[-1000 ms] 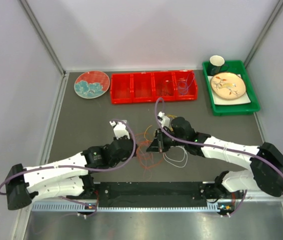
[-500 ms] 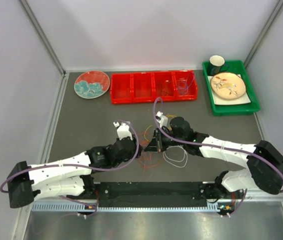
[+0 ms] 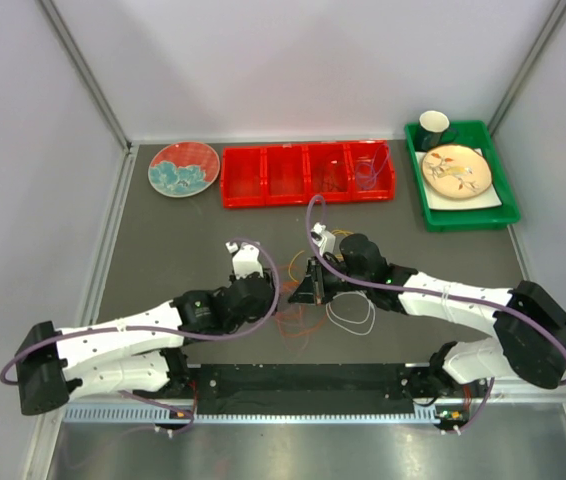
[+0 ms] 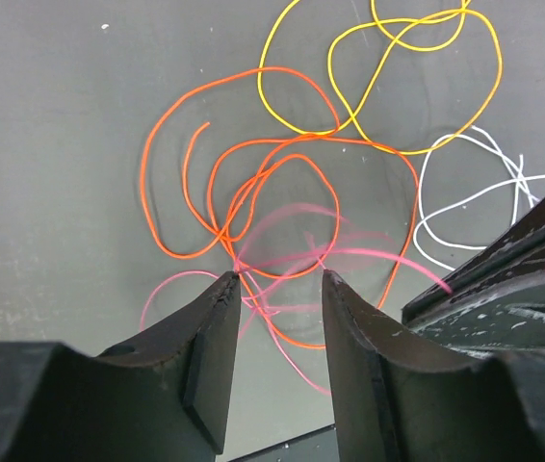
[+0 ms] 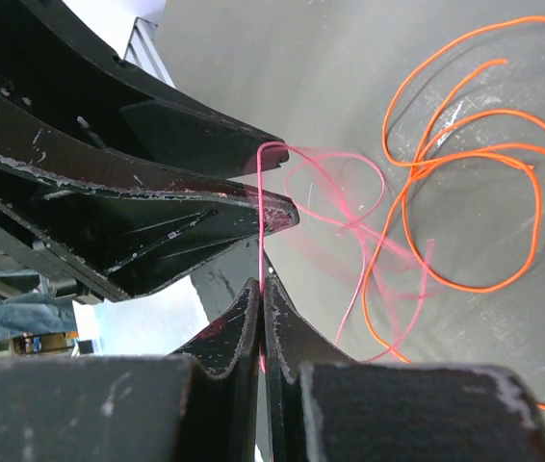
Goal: Untangle the cables
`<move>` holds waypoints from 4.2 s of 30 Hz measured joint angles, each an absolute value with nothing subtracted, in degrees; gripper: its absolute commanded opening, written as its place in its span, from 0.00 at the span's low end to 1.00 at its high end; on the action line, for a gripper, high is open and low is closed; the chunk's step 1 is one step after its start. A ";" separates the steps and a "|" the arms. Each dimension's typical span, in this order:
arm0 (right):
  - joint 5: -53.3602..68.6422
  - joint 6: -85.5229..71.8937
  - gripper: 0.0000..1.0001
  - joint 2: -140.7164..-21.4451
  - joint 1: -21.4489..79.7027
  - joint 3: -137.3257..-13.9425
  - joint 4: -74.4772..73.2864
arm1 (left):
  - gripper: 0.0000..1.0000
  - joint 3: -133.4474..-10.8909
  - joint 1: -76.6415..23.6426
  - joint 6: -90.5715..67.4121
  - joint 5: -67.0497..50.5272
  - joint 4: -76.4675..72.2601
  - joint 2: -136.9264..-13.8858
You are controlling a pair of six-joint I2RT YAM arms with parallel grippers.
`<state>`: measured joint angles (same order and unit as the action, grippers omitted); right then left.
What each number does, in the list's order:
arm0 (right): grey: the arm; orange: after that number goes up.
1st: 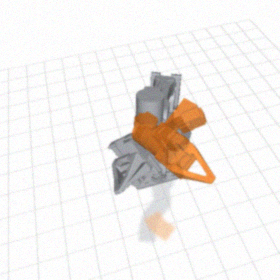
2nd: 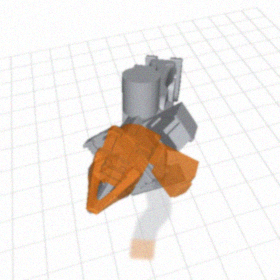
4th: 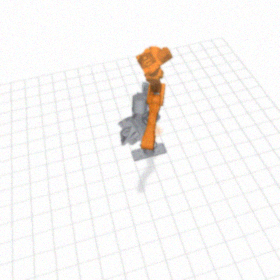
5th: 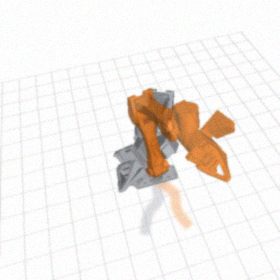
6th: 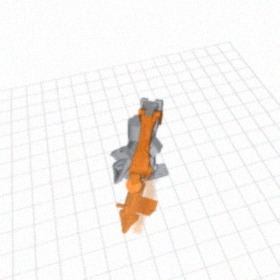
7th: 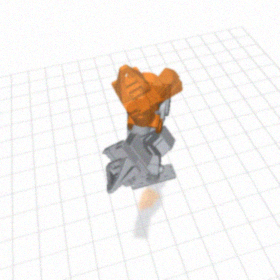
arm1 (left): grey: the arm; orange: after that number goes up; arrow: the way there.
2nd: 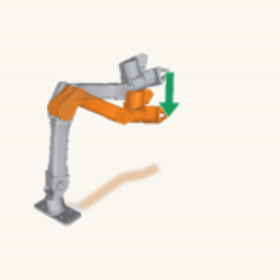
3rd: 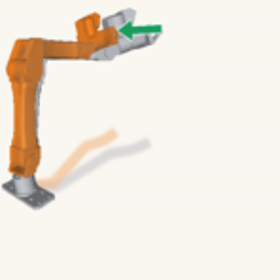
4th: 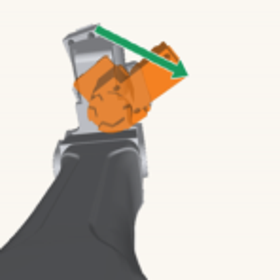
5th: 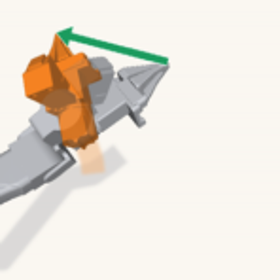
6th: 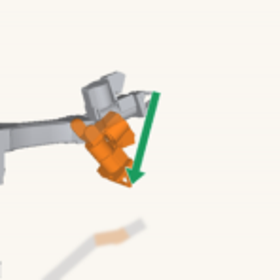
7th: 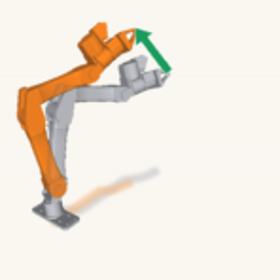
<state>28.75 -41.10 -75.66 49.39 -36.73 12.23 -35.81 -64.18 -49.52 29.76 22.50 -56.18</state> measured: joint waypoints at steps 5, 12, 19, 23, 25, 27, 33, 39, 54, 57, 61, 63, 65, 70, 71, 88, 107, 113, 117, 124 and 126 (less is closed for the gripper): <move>28.75 -41.06 0.00 -75.66 49.41 -36.73 12.21 | 0.48 -40.42 -64.18 -49.28 29.91 26.57 -59.88; 28.75 -41.01 0.00 -75.66 49.41 -36.73 12.19 | 0.52 -41.08 -64.18 -48.93 30.24 28.58 -60.55; 24.71 -39.53 0.00 -75.81 49.43 -37.01 6.90 | 0.54 -40.58 -64.18 -48.84 31.20 28.73 -60.53; 19.77 -38.57 0.00 -78.63 49.47 -38.87 1.61 | 0.54 -38.61 -64.18 -48.99 31.33 27.55 -60.71; 18.13 -38.44 0.00 -80.12 49.47 -39.48 -0.14 | 0.53 -38.20 -64.18 -48.99 31.33 26.79 -61.76; 16.45 -38.35 0.00 -81.17 49.47 -39.55 -1.72 | 0.51 -38.20 -64.18 -49.32 31.35 25.87 -64.27; 13.69 -38.41 0.00 -84.60 49.47 -40.71 -4.71 | 0.46 -39.86 -64.18 -52.60 31.92 26.24 -73.32; 13.17 -38.44 0.00 -86.63 49.47 -41.45 -5.39 | 0.44 -40.77 -64.18 -55.46 31.97 26.33 -76.40; 13.15 -38.37 0.00 -87.83 49.47 -41.45 -5.48 | 0.41 -44.80 -64.18 -57.56 32.25 25.74 -84.90; 13.19 -38.37 0.00 -87.85 49.47 -41.45 -5.48 | 0.41 -45.34 -64.18 -58.26 32.64 25.87 -86.06; 13.32 -38.37 0.00 -87.88 49.47 -41.45 -5.43 | 0.36 -46.11 -64.18 -58.76 33.15 26.15 -87.37; 13.39 -38.37 0.00 -87.99 49.47 -41.45 -5.39 | 0.31 -46.70 -64.18 -58.83 33.36 26.17 -88.47; 13.45 -38.37 0.00 -88.18 49.47 -41.45 -5.41 | 0.22 -47.35 -64.18 -58.87 33.52 26.15 -89.62; 13.61 -38.37 0.00 -88.38 49.47 -41.45 -5.41 | 0.05 -48.80 -64.18 -59.48 33.71 26.59 -92.31; 13.61 -38.37 0.00 -88.38 49.47 -41.45 -5.41 | 0.02 -49.06 -64.18 -59.75 33.95 26.63 -92.64; 12.78 -37.01 0.36 -87.59 49.50 -44.01 -9.50 | 0.00 -54.15 -64.03 -59.29 33.69 35.62 -85.49; 7.77 -42.28 0.88 -64.58 49.52 -37.36 -10.00 | 0.00 -62.41 -53.67 -49.30 41.52 45.10 -63.33; 7.49 -45.98 0.83 -62.50 49.52 -28.36 -5.72 | 0.00 -65.21 -42.02 -41.85 38.68 42.30 -64.16; 7.64 -47.68 0.83 -66.30 49.71 -24.34 -2.57 | 0.00 -71.11 -38.76 -37.45 36.97 39.88 -68.14; 7.38 -49.17 0.79 -70.72 51.64 -22.44 7.51 | 0.00 -80.09 -32.32 -31.44 33.28 34.61 -77.69; 7.05 -49.52 0.77 -72.60 52.69 -21.67 12.16 | 0.00 -81.76 -30.11 -30.33 31.92 33.39 -80.27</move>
